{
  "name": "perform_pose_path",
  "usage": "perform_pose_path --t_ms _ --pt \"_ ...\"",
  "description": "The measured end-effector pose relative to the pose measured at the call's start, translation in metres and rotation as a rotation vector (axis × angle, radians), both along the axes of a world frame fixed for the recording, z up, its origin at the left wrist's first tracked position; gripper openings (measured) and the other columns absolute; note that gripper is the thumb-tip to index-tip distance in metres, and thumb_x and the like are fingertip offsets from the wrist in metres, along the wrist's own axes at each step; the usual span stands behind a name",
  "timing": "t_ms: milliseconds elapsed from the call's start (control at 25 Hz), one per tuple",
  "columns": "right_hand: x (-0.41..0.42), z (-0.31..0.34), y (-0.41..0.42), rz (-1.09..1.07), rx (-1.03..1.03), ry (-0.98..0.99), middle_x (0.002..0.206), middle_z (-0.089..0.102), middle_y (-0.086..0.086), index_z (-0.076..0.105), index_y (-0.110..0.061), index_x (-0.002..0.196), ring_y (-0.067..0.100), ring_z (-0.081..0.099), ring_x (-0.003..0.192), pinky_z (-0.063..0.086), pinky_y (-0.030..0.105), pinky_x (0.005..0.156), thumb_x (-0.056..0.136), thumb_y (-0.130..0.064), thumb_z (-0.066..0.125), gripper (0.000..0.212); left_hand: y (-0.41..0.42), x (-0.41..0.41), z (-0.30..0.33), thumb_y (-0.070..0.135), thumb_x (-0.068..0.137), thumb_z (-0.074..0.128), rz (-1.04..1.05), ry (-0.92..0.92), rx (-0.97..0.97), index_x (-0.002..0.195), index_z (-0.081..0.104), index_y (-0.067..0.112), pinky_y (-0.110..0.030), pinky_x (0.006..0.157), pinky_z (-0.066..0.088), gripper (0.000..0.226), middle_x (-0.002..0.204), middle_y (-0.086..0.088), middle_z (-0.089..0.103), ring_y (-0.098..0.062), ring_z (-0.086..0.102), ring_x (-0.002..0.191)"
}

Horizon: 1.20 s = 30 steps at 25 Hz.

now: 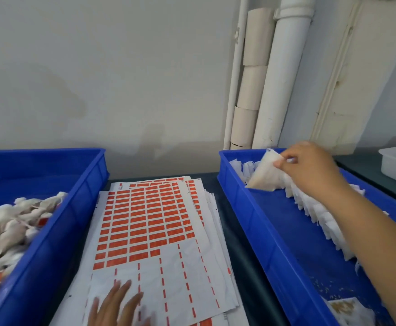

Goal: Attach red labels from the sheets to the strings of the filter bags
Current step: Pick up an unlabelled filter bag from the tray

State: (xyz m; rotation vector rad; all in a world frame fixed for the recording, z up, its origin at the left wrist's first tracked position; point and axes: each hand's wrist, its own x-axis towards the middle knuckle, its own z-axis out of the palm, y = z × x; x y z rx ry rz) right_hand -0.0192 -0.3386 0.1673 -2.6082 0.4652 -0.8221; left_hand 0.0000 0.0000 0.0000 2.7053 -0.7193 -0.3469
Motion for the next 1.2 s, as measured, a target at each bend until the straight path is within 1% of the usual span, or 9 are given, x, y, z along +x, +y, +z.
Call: perform_pose_path --t_ms 40,80,120,240,400,520,840,1040,1200 --pt "0.001 -0.001 0.024 0.083 0.020 0.019 0.081 0.061 0.004 0.071 -0.005 0.079 0.019 0.057 0.073 0.038 0.023 0.059 0.087 -0.016 0.066 0.015 0.007 -0.009 0.000 0.083 0.076 0.005 0.034 -0.278 -0.012 0.110 0.064 -0.005 -0.067 0.091 0.036 0.111 0.134 -0.023 0.049 -0.043 0.056 0.112" --pt "0.002 -0.006 0.051 0.169 0.039 0.055 0.090 0.062 0.006 0.071 -0.004 0.082 0.020 0.059 0.081 0.040 0.024 0.064 0.087 -0.017 0.066 0.014 0.011 -0.018 -0.004 0.070 0.086 0.028 0.099 -0.314 -0.165 0.094 0.070 0.009 -0.058 0.084 0.045 0.075 0.120 -0.011 0.063 -0.035 0.064 0.101" --pt "0.002 -0.015 0.079 0.268 0.054 0.116 0.099 0.062 0.003 0.071 -0.006 0.084 0.018 0.058 0.088 0.040 0.021 0.068 0.087 -0.019 0.066 0.014 0.006 -0.022 0.000 0.060 0.083 0.051 0.209 -0.316 -0.399 0.101 0.065 0.026 -0.048 0.087 0.047 0.041 0.122 0.002 0.061 -0.024 0.061 0.105" --pt "0.001 -0.058 0.151 0.523 0.041 0.348 0.113 0.061 -0.007 0.065 -0.022 0.082 0.007 0.057 0.097 0.035 0.009 0.068 0.088 -0.026 0.064 0.008 -0.012 -0.020 0.029 0.053 0.073 0.068 0.326 0.051 -0.621 0.119 0.035 0.052 -0.027 0.092 0.043 0.056 0.114 0.034 0.038 0.003 0.043 0.106" --pt "-0.003 -0.116 0.196 0.569 0.071 0.459 0.115 0.059 -0.012 0.054 -0.033 0.082 0.005 0.054 0.092 0.031 0.007 0.069 0.090 -0.037 0.060 0.011 0.000 0.003 0.014 0.040 0.077 0.072 0.339 0.179 -0.660 0.086 0.060 0.033 -0.013 0.062 0.044 0.017 0.086 0.022 0.063 -0.005 0.060 0.076" --pt "-0.004 -0.138 0.196 0.568 0.244 0.489 0.102 0.060 -0.016 0.050 -0.032 0.077 0.005 0.056 0.088 0.037 0.011 0.068 0.087 -0.043 0.063 0.020 0.017 0.006 -0.005 0.030 0.078 0.072 0.462 0.271 -0.812 0.078 0.068 0.027 -0.016 0.058 0.047 0.006 0.072 0.016 0.068 -0.009 0.064 0.072" --pt "-0.009 -0.161 0.175 0.547 0.361 0.493 0.074 0.062 -0.016 0.061 -0.037 0.070 0.006 0.059 0.073 0.040 0.009 0.064 0.089 -0.036 0.062 0.019 0.025 0.007 -0.016 0.027 0.080 0.070 0.534 0.268 -0.888 0.078 0.069 0.024 -0.020 0.067 0.055 0.004 0.075 0.014 0.069 -0.010 0.067 0.075" --pt "-0.011 -0.167 0.165 0.501 0.417 0.433 0.091 0.059 -0.022 0.059 -0.039 0.077 0.001 0.057 0.086 0.049 0.017 0.082 0.092 -0.034 0.059 0.015 0.027 0.011 -0.005 0.035 0.083 0.067 0.396 0.116 -0.630 0.073 0.064 0.039 -0.008 0.056 0.043 0.011 0.070 0.023 0.065 -0.002 0.062 0.070" --pt "-0.009 -0.172 0.191 0.572 0.484 0.382 0.111 0.048 -0.029 0.056 -0.045 0.106 -0.003 0.047 0.102 0.035 0.017 0.091 0.089 -0.035 0.063 0.021 0.014 0.006 -0.003 0.032 0.086 0.063 0.266 0.001 -0.571 0.076 0.059 0.043 -0.004 0.060 0.039 0.016 0.075 0.026 0.061 0.003 0.060 0.072"
